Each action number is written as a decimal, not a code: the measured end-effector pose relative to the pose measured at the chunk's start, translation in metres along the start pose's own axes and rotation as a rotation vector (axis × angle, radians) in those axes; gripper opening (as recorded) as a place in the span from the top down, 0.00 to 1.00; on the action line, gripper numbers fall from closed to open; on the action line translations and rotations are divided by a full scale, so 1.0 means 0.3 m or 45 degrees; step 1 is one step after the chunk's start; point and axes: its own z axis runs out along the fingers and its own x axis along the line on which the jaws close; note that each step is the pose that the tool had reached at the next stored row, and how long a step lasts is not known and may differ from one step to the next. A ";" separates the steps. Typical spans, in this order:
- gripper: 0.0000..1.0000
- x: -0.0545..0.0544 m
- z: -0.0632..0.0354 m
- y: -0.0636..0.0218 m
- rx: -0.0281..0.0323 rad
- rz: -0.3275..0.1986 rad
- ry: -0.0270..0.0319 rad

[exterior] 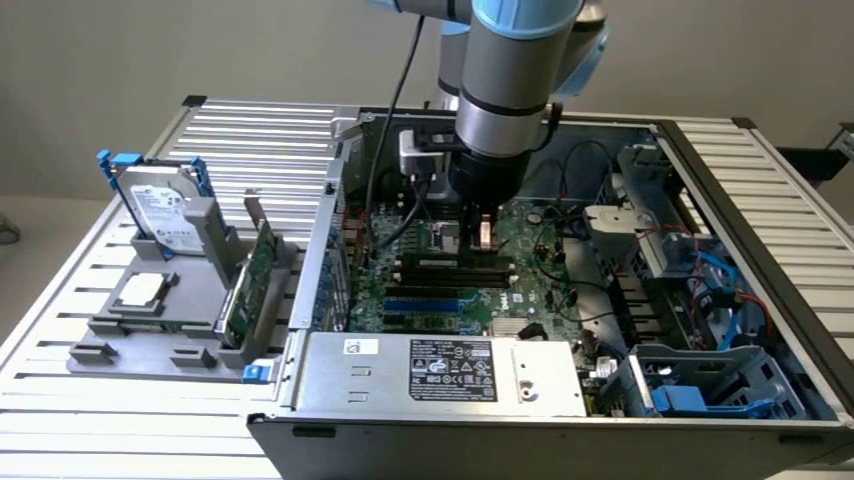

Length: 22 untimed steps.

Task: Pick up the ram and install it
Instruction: 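Insert the ram into the slot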

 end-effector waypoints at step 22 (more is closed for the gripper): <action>0.86 0.017 0.023 -0.003 0.0041 0.001 -0.0150</action>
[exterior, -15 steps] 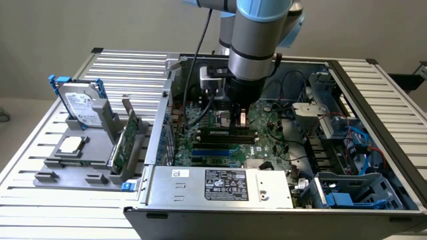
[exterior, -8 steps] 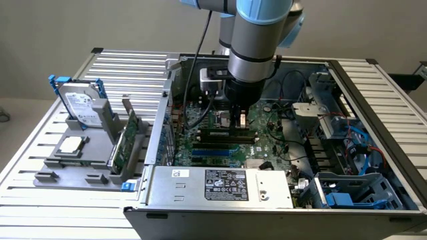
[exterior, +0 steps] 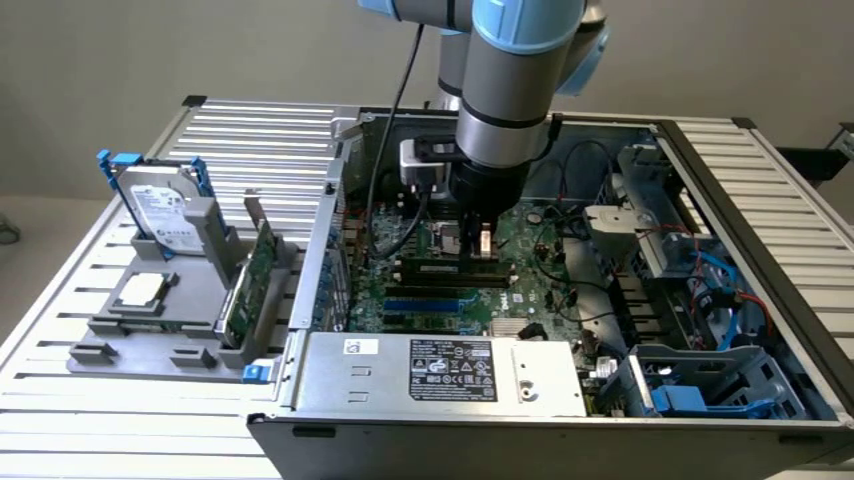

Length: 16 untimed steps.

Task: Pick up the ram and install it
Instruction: 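Insert the ram into the slot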

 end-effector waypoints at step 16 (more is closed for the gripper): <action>0.86 0.004 0.005 0.009 0.0172 0.000 0.0008</action>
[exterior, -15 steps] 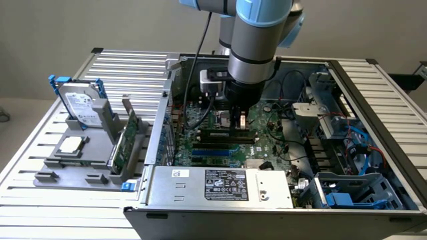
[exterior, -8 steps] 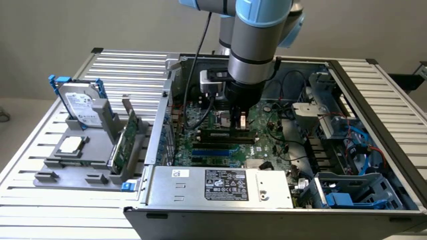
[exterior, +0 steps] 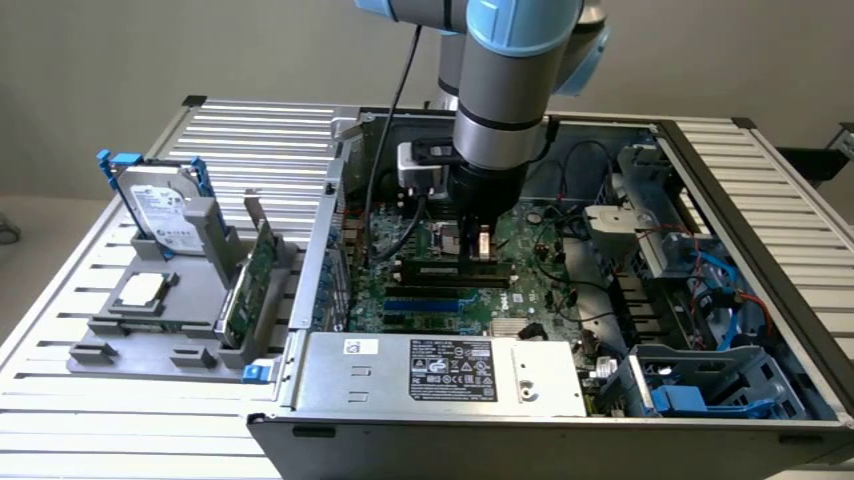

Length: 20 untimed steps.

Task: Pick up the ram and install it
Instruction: 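Insert the ram into the slot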

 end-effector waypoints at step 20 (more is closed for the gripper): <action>0.86 0.000 0.012 0.000 0.0017 0.018 -0.0008</action>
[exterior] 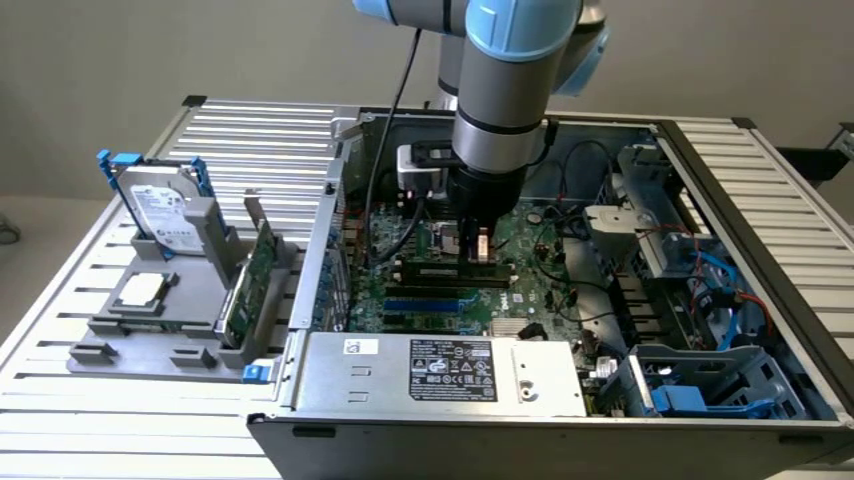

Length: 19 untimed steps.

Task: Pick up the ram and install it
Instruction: 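Insert the ram into the slot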

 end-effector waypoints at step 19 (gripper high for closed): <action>0.86 -0.002 0.006 0.001 -0.0009 0.006 -0.0034</action>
